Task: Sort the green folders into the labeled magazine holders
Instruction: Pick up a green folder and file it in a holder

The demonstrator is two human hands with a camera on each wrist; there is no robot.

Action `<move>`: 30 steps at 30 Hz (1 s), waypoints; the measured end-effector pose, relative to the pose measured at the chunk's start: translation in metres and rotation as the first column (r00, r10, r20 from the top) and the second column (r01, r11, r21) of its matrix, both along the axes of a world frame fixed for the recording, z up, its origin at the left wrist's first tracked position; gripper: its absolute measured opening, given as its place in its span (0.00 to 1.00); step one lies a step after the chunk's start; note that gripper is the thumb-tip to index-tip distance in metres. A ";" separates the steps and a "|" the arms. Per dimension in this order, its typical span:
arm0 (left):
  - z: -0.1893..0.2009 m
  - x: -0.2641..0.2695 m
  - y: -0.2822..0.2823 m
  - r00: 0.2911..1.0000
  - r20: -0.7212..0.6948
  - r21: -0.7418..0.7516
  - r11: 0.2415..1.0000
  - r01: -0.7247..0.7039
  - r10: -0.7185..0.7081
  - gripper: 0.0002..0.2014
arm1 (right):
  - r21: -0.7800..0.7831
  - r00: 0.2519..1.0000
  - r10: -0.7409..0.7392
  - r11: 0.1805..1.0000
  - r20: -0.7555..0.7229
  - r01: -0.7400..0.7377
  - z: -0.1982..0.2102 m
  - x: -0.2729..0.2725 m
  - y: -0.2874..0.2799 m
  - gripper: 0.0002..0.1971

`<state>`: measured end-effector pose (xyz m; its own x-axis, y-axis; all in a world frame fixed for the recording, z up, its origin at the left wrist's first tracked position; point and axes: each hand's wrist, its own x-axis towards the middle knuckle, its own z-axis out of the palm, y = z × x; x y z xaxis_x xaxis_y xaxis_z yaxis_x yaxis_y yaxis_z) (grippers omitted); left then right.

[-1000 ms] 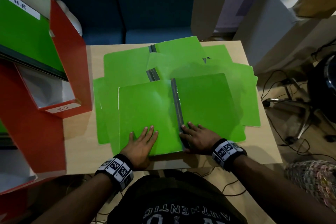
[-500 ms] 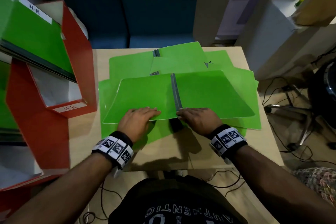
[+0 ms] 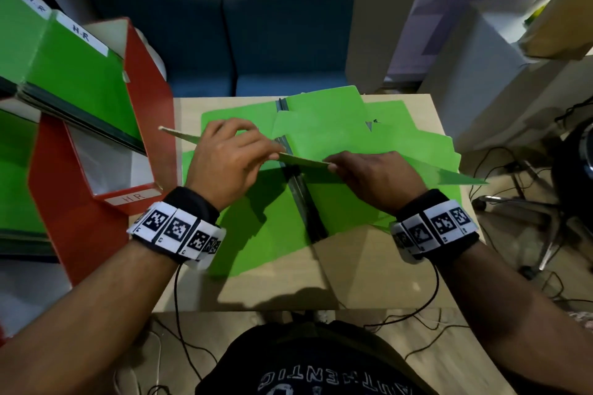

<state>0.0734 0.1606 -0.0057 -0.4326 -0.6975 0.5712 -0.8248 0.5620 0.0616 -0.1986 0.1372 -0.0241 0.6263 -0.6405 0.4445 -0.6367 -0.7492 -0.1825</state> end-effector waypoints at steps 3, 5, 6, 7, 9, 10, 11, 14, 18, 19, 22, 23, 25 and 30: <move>0.008 -0.007 -0.010 0.997 -0.066 -0.062 0.997 -0.046 0.042 0.08 | -0.014 1.000 -0.026 1.000 -0.007 0.026 0.012 0.003 -0.006 0.17; 0.010 -0.014 -0.018 0.988 -0.128 -0.084 0.992 -0.097 0.086 0.10 | -0.004 0.999 -0.044 0.999 0.009 0.044 0.017 0.006 -0.011 0.18; 0.011 -0.017 -0.020 0.981 -0.148 -0.076 0.988 -0.134 0.122 0.14 | -0.004 0.998 -0.051 0.999 0.021 0.051 0.019 0.007 -0.014 0.17; 0.012 -0.021 -0.022 0.973 -0.165 -0.049 0.984 -0.172 0.161 0.20 | -0.006 0.998 -0.059 0.998 0.036 0.059 0.022 0.007 -0.016 0.16; 0.013 -0.027 -0.024 0.953 -0.216 0.001 0.977 -0.215 0.210 0.32 | -0.007 0.994 -0.073 0.997 0.080 0.074 0.029 0.009 -0.020 0.14; 0.012 -0.029 -0.024 0.944 -0.260 0.006 0.977 -0.212 0.206 0.37 | 0.003 0.991 -0.078 0.997 0.105 0.078 0.033 0.009 -0.022 0.13; 0.011 -0.030 -0.025 0.933 -0.310 -0.006 0.981 -0.192 0.181 0.41 | 0.020 0.988 -0.084 0.996 0.129 0.082 0.036 0.011 -0.023 0.14; 0.003 -0.031 -0.028 0.906 -0.413 -0.070 0.989 -0.128 0.088 0.53 | 0.026 0.983 -0.105 0.994 0.150 0.102 0.045 0.018 -0.024 0.18; -0.016 -0.033 -0.024 0.874 -0.463 0.028 0.987 -0.156 0.152 0.55 | 0.003 0.990 -0.096 0.995 0.099 0.096 0.049 0.026 -0.029 0.22; -0.022 -0.034 -0.021 0.870 -0.454 0.087 0.981 -0.173 0.194 0.54 | -0.011 0.992 -0.092 0.996 0.091 0.093 0.049 0.027 -0.031 0.21; -0.044 -0.038 -0.013 0.870 -0.393 0.253 0.945 -0.207 0.296 0.53 | -0.049 0.991 -0.074 0.996 0.109 0.080 0.054 0.034 -0.035 0.18; -0.051 -0.040 -0.010 0.871 -0.373 0.311 0.927 -0.207 0.320 0.54 | -0.054 0.990 -0.063 0.996 0.129 0.070 0.057 0.038 -0.035 0.17; -0.063 -0.043 -0.005 0.871 -0.352 0.414 0.892 -0.185 0.344 0.56 | -0.054 0.981 -0.030 0.998 0.193 0.041 0.064 0.044 -0.035 0.17; -0.074 -0.048 -0.001 0.815 -0.460 0.495 0.864 -0.095 0.353 0.53 | 0.065 0.953 0.044 0.996 0.300 -0.067 0.071 0.056 -0.036 0.21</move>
<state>0.0255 0.1599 -0.0801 0.0408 -0.9606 0.2751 -0.6904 0.1719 0.7027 -0.1426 0.1014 0.0468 0.5079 -0.6467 0.5690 -0.5028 -0.7589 -0.4137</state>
